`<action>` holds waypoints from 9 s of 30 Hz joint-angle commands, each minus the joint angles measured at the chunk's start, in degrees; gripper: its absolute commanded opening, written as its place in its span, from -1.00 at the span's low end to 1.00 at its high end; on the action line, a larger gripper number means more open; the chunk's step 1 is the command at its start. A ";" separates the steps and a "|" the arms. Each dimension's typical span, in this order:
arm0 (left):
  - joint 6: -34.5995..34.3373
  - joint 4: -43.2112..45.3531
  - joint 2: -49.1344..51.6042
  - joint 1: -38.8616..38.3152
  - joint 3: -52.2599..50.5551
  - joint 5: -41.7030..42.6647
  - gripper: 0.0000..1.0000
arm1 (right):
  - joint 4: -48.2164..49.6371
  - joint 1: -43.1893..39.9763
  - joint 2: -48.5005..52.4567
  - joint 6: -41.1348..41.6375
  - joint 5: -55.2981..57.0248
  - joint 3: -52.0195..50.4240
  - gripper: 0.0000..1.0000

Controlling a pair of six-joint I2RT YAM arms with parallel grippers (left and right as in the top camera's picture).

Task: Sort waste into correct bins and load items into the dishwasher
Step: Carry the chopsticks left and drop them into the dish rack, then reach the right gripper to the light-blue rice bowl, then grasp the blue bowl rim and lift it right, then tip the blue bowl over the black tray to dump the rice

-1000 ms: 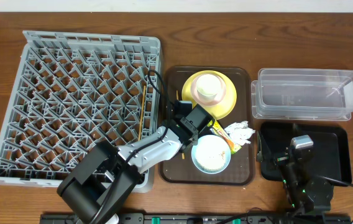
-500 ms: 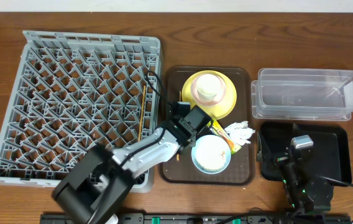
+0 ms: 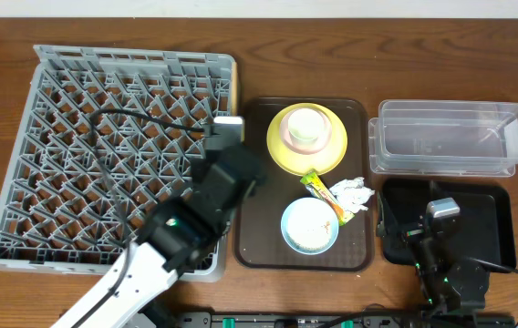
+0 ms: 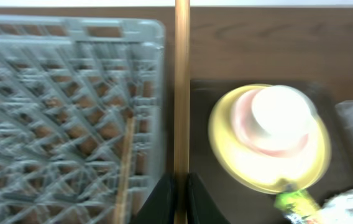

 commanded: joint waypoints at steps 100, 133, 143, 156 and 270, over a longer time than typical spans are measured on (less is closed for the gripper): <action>3.39 -20.83 -17.49 9.66 -1.79 3.58 0.84 | -73.05 1.18 69.59 11.19 -25.86 77.22 0.01; 3.39 -20.83 -17.49 9.66 -1.79 3.58 0.84 | -33.99 52.57 86.44 32.39 18.27 53.92 -0.31; 3.39 -20.83 -17.49 9.66 -1.79 3.58 0.85 | -36.48 53.57 90.97 32.35 18.88 53.92 -0.31; 3.39 -20.83 -17.49 9.66 -1.79 3.61 0.85 | -36.68 53.57 95.62 33.00 17.66 53.92 -0.67; 3.39 -20.83 -17.49 9.66 -1.79 3.58 0.85 | -42.58 -69.88 68.94 -16.22 -77.24 27.39 -0.98</action>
